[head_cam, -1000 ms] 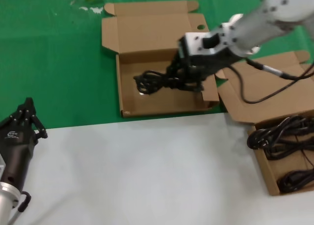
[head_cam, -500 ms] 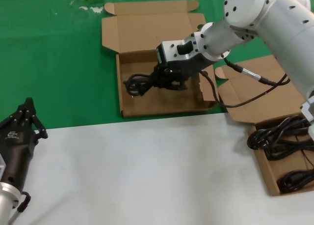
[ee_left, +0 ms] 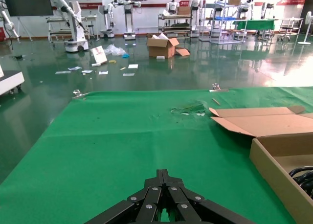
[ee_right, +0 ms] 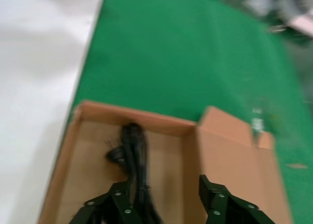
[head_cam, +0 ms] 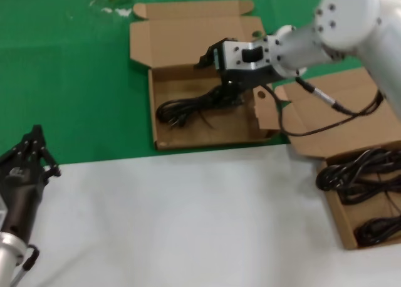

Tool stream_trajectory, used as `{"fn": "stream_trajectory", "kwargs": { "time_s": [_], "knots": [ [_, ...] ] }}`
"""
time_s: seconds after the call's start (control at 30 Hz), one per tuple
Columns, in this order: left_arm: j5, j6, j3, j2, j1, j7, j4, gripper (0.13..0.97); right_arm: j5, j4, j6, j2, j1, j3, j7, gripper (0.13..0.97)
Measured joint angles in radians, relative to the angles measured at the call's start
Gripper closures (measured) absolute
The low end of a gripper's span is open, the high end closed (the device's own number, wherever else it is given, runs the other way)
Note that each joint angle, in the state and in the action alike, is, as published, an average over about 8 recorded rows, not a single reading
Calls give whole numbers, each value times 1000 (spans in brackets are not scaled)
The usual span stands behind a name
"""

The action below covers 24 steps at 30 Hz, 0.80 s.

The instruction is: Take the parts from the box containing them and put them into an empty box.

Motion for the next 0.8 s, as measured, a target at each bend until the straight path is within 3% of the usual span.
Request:
{"fn": "stream_trajectory", "kwargs": {
  "time_s": [0.13, 0.23, 0.4, 0.8],
  "knots": [
    [0, 0, 0, 0, 0, 0, 0, 957, 33, 182, 69, 83, -119, 76, 74, 630],
    [0, 0, 0, 0, 0, 0, 0, 957, 56, 309, 127, 133, -222, 137, 141, 630],
    [0, 0, 0, 0, 0, 0, 0, 957, 85, 463, 211, 180, -371, 219, 240, 501],
    [0, 0, 0, 0, 0, 0, 0, 925, 133, 537, 289, 185, -479, 273, 263, 259]
  ]
}}
